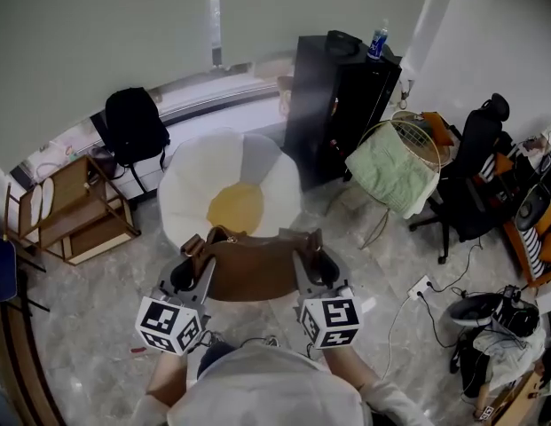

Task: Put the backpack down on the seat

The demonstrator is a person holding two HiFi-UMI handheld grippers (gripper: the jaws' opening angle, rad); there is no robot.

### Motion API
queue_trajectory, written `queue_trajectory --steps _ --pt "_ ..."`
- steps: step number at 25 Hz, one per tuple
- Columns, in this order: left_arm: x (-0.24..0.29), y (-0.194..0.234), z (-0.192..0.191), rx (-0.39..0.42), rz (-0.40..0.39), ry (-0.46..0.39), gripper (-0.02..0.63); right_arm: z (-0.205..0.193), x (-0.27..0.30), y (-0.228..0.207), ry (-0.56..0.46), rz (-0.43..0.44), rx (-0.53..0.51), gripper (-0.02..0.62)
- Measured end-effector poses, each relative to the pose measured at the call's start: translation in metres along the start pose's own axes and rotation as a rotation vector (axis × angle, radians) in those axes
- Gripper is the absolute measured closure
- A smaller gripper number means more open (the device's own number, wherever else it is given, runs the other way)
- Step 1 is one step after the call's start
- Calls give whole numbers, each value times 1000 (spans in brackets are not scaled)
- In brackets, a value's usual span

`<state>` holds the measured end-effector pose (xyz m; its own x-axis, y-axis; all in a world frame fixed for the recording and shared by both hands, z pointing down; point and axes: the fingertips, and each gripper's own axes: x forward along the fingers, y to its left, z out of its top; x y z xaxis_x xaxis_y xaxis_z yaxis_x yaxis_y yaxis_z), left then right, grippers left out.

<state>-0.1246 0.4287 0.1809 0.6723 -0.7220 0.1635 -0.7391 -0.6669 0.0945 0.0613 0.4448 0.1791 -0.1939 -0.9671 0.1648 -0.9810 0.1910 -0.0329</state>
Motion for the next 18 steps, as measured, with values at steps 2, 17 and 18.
queue_trajectory --steps 2,17,18 --pt "2 -8 -5 -9 29 -3 500 -4 -2 -7 5 26 -7 423" --pt "23 -22 -13 -49 55 3 501 -10 2 -33 27 56 3 423" --pt "27 -17 -11 -51 49 2 500 -8 6 -33 26 50 1 423"
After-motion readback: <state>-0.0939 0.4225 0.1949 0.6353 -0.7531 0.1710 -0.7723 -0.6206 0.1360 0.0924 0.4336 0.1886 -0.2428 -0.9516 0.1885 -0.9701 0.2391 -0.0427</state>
